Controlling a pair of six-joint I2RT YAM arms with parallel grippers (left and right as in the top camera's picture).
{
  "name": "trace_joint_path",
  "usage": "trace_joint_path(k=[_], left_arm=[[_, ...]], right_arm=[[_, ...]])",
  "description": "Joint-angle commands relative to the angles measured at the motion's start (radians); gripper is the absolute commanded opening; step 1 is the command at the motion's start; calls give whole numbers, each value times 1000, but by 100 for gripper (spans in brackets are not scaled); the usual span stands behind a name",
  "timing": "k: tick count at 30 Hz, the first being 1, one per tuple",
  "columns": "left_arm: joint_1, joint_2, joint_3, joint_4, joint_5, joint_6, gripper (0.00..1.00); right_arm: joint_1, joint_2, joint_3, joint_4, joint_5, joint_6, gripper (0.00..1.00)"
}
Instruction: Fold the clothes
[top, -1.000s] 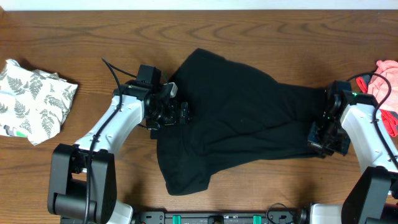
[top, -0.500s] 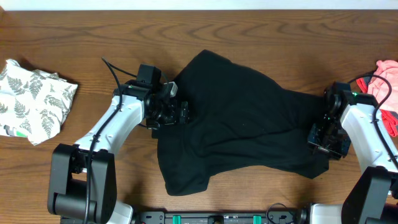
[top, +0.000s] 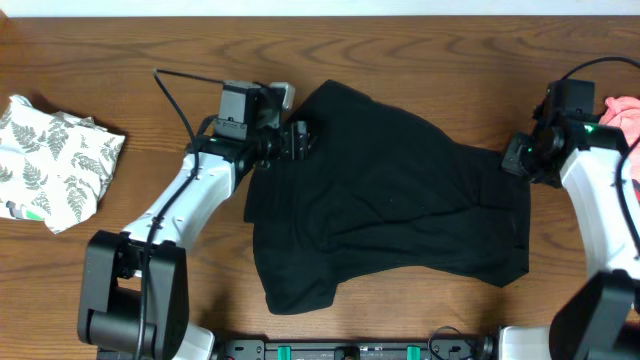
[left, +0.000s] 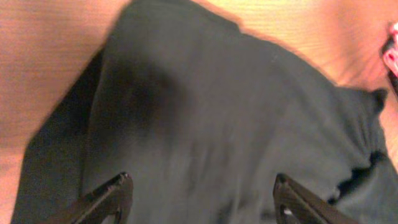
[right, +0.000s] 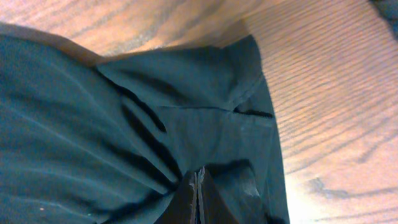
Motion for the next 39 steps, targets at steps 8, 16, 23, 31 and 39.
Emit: trace_joint_path(k=[8, 16, 23, 31, 39], left_arm=[[-75, 84, 16, 159, -53, 1, 71], [-77, 179, 16, 179, -53, 1, 72], [-77, 183, 16, 178, -91, 2, 72], [-77, 183, 16, 180, -148, 2, 72], [-77, 183, 16, 264, -147, 1, 84]], right_arm=[[3, 251, -8, 71, -31, -66, 1], [5, 373, -8, 132, -31, -73, 1], [16, 508, -8, 311, -39, -72, 1], [25, 610, -7, 726, -40, -48, 2], [26, 616, 11, 916, -105, 29, 11]])
